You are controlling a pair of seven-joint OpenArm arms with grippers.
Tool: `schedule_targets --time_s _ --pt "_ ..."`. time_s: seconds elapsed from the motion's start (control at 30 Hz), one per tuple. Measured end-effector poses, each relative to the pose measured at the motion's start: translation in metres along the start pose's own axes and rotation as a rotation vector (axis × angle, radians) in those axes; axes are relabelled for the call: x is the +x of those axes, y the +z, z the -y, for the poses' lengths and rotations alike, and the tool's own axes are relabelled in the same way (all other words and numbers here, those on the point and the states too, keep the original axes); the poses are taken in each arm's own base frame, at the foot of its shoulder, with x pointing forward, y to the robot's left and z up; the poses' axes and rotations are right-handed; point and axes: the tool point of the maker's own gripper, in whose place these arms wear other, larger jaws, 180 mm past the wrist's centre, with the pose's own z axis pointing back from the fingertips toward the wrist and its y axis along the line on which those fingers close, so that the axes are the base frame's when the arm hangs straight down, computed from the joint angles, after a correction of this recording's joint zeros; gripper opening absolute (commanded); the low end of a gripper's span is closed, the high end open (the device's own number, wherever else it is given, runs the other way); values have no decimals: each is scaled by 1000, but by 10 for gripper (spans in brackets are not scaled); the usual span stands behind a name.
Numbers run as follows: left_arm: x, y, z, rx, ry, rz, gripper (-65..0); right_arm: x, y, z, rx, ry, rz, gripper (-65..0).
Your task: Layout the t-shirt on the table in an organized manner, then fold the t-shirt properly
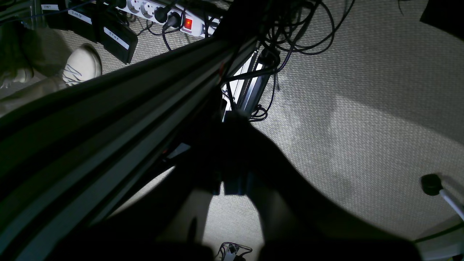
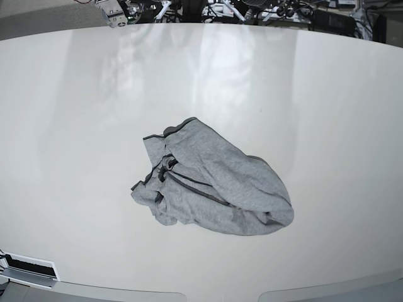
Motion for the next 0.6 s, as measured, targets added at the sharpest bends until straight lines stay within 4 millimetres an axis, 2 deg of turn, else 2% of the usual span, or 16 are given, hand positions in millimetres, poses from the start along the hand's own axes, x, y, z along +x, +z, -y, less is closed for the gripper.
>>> schedule_targets --time_s 0.17,0.33,0.43,0.53,0.6 --pt "6 0 2 -5 -7 14 -650 0 0 -1 13 8 -1 -650" --pt "1 0 2 -9 -110 -7 -650 -8 3 -4 77 95 -29 -650" --pt "-13 3 7 -28 -164 -48 -650 -18 7 -6 141 113 -44 -650" --pt "-29 8 24 -98 -177 -58 -650 -30 10 -6 164 117 -51 -650" --pt "-37 12 28 -106 -174 -61 -650 -39 12 -7 174 121 -57 -650"
